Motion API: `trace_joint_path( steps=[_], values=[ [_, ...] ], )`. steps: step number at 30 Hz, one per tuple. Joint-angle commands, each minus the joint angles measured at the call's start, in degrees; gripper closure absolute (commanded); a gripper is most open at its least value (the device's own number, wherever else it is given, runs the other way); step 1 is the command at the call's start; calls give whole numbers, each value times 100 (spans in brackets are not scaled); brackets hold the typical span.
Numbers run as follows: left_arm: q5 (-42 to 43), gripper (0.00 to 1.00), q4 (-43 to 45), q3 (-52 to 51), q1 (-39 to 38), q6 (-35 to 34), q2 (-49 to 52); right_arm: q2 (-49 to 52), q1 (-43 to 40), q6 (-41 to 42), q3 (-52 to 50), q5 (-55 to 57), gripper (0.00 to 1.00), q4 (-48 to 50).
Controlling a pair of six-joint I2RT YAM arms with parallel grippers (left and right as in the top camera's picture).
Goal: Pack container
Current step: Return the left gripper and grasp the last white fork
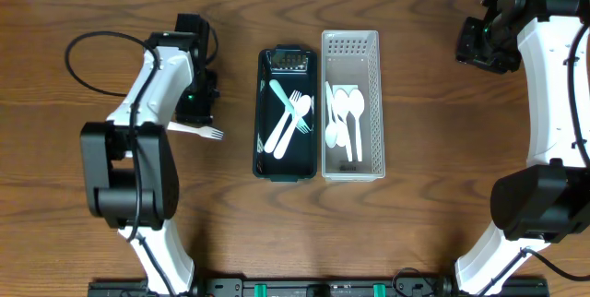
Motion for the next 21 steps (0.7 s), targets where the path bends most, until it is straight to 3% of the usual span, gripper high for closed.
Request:
trace_joint_path(
  steps=[1,13,21],
  values=[
    [219,29,-48,-59,33,-151,92,46,-46,-52,15,39,61,-22],
    [221,28,118,-754,98,-26,92,46,-46,-63,15,37,61,-68],
    [219,28,885,-1189,173,964,92,46,-46,-63,15,37,61,-157]
  ],
)
